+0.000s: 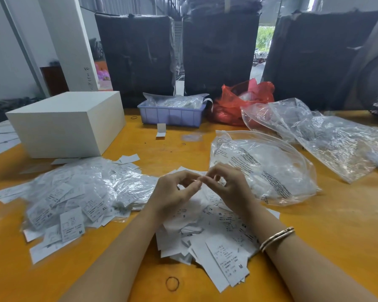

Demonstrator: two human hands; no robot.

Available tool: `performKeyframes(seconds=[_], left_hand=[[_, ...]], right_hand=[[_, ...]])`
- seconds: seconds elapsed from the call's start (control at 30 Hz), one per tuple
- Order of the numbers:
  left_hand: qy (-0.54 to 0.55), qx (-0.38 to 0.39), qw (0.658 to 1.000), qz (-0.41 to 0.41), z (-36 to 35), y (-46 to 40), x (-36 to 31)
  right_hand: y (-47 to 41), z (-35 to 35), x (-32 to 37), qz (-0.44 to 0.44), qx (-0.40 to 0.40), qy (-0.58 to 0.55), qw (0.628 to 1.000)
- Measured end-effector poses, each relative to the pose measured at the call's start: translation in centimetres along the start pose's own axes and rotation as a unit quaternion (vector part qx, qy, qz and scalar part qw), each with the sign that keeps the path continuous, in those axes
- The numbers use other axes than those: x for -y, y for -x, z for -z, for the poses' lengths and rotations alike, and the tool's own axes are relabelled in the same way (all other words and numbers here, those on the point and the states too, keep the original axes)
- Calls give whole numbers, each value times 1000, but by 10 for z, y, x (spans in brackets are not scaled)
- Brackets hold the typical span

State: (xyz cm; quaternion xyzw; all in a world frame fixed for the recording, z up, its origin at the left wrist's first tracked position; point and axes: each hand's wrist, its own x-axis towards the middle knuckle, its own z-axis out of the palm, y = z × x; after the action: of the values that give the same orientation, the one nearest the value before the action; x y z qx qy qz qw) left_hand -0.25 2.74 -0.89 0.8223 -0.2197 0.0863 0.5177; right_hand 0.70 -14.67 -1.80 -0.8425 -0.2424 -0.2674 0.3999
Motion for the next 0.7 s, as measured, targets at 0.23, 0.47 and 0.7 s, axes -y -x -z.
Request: performKeyframes(seconds=[0.23, 0.47, 0.7], left_hand=[[109, -28, 993, 39, 1, -1, 0], [231, -76, 967, 71, 4, -4, 1], [210, -62, 974, 49, 4, -5, 4]], right_hand=[[-2, 6, 0, -86, -82, 30, 992], [0, 17, -22, -123, 223, 254, 933], [-1, 16, -22, -125, 251, 259, 924]])
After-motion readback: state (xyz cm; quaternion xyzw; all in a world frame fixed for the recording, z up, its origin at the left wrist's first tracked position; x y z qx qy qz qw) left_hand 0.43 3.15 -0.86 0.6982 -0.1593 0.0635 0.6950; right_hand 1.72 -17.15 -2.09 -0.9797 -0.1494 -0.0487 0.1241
